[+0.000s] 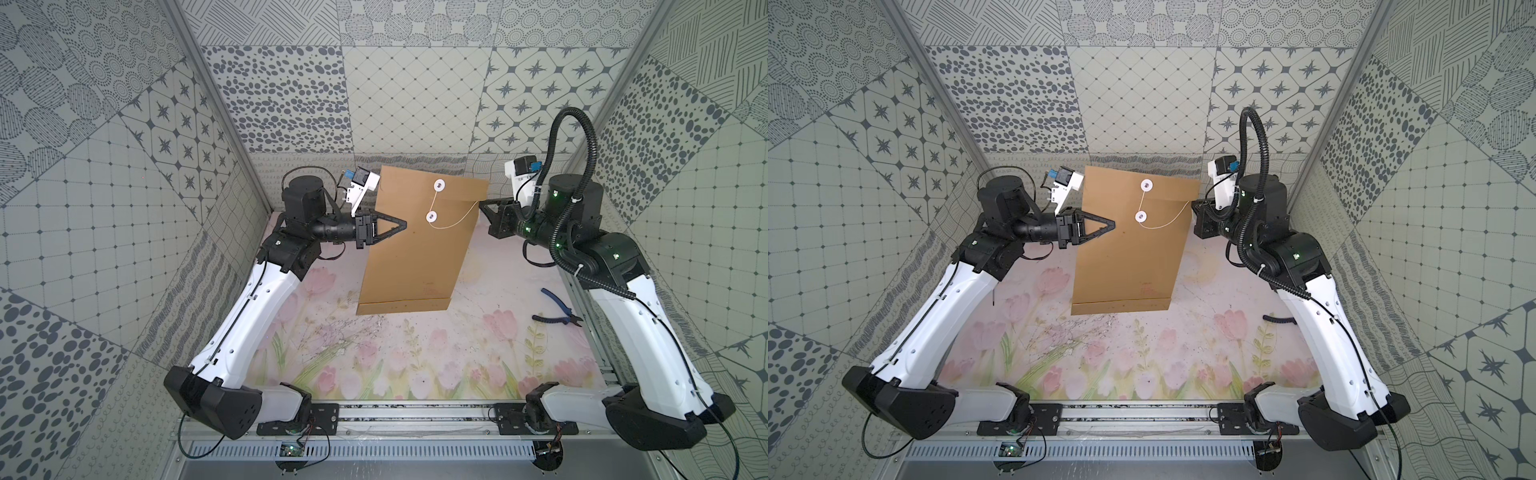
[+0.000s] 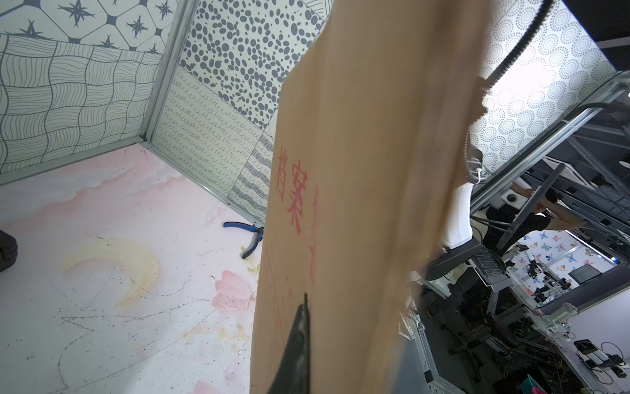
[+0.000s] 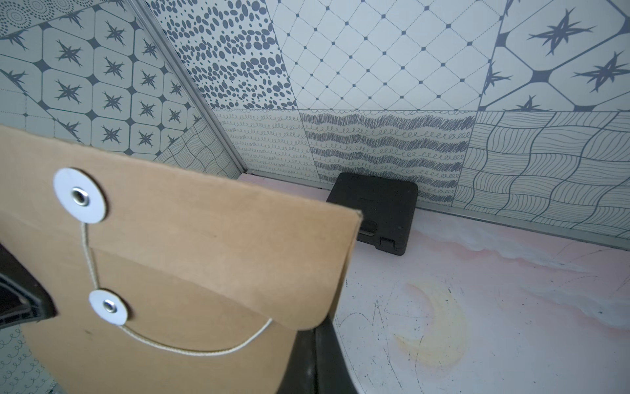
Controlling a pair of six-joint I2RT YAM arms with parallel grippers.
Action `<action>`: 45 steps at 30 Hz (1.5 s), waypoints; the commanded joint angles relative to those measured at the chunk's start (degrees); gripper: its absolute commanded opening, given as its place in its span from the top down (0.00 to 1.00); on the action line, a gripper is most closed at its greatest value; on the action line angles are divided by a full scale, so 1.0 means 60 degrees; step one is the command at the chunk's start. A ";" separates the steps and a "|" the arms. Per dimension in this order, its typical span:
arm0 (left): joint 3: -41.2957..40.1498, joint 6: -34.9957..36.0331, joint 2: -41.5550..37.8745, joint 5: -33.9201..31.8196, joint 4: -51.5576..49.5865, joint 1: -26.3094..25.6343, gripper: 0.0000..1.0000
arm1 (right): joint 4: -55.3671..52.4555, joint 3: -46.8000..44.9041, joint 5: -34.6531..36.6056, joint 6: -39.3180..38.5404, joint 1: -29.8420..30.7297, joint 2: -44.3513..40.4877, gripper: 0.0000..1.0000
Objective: Close the mouth of the file bag
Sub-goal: Close the file bag.
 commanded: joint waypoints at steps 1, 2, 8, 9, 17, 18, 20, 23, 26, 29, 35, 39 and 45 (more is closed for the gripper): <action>0.0194 0.1137 -0.0036 -0.0155 -0.0977 -0.0113 1.00 | -0.0027 0.0426 0.0038 -0.0140 -0.0001 0.0266 1.00; 0.0222 0.1263 -0.0005 -0.0223 -0.1140 -0.0151 1.00 | -0.0045 0.0522 0.0021 -0.0147 -0.0002 0.0343 1.00; 0.0188 0.1527 0.0043 -0.0392 -0.1442 -0.0255 1.00 | -0.0062 0.0994 0.0024 -0.0091 -0.0010 0.0727 1.00; 0.0172 0.1526 0.0041 -0.0422 -0.1440 -0.0269 1.00 | -0.0055 0.1047 0.0012 -0.0082 0.0002 0.0764 1.00; 0.0566 0.0487 0.0442 -0.1013 -0.1067 -0.0012 1.00 | 0.0113 -0.0021 -0.0203 0.0213 0.0206 0.0321 1.00; 0.0567 0.0213 0.0479 -0.1011 -0.0789 0.0030 1.00 | 0.0229 -0.0407 -0.0202 0.0281 0.0288 0.0179 1.00; 0.0644 -0.0169 0.0552 -0.1018 -0.0371 0.0043 1.00 | 0.0438 -0.1115 -0.0173 0.0446 0.0441 -0.0097 1.00; 0.0833 -0.0509 0.0670 -0.0909 -0.0115 0.0037 1.00 | 0.0615 -0.1616 -0.0220 0.0663 0.0629 -0.0284 1.00; 0.1048 -0.0306 0.0753 -0.1055 -0.0491 0.0037 1.00 | 0.0556 -0.1655 -0.0197 0.0721 0.0982 -0.0292 1.00; 0.1128 0.0044 0.0820 -0.1221 -0.1011 0.0038 1.00 | 0.0174 -0.1161 0.0188 0.0448 0.1491 -0.0209 1.00; 0.0889 0.0134 0.0668 -0.1098 -0.0949 0.0037 1.00 | -0.0879 0.0050 0.1093 -0.0294 0.1577 0.0109 1.00; 0.0889 0.0212 0.0630 -0.0992 -0.1027 0.0037 1.00 | -0.1342 0.0632 0.1564 -0.0686 0.1582 0.0361 1.00; 0.0776 0.0467 0.0534 -0.0792 -0.1259 -0.0076 1.00 | -0.1565 0.1440 0.2002 -0.1134 0.1572 0.0744 1.00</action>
